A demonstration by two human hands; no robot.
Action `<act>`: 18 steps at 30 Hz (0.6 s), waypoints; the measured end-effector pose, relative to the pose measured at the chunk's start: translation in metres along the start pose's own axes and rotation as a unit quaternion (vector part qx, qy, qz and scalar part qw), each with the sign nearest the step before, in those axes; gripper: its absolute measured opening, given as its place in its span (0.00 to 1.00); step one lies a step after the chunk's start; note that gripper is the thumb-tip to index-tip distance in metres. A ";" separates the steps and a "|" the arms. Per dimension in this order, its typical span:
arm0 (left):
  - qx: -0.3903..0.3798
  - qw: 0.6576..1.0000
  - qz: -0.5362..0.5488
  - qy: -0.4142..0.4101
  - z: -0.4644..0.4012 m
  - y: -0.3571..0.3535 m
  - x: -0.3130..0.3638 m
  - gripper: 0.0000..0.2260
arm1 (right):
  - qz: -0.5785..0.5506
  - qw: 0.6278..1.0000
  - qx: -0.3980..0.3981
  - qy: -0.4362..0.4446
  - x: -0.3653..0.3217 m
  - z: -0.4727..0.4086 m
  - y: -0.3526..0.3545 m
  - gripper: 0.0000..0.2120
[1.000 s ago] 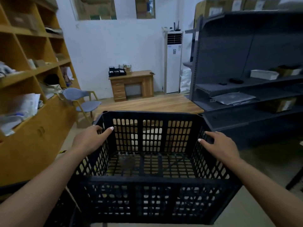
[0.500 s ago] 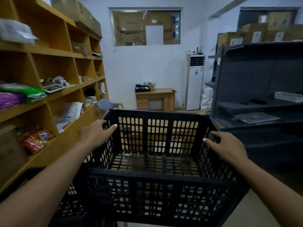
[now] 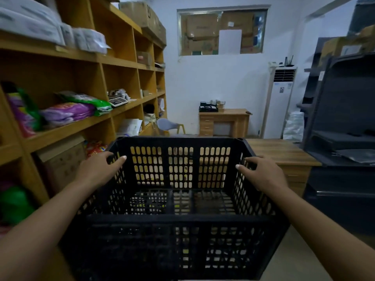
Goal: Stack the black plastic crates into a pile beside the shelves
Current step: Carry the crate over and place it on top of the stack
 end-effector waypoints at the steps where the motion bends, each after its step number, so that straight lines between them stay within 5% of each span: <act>1: 0.001 1.000 -0.002 0.001 -0.002 0.003 -0.016 0.32 | -0.002 1.000 0.000 0.004 -0.015 0.002 -0.009 0.28; 18: -0.078 0.997 -0.002 -0.010 -0.059 -0.037 -0.222 0.31 | 0.003 0.998 -0.052 -0.034 -0.162 0.039 -0.171 0.23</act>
Point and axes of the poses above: each hand's wrist, its own z-axis away from the middle knuckle, its own y-axis out of the back of the hand, x = y × z, the point moved 10 cm from there along -z, towards the middle knuckle, and after that the axes turned 11 degrees about -y, right-handed, at the moved point
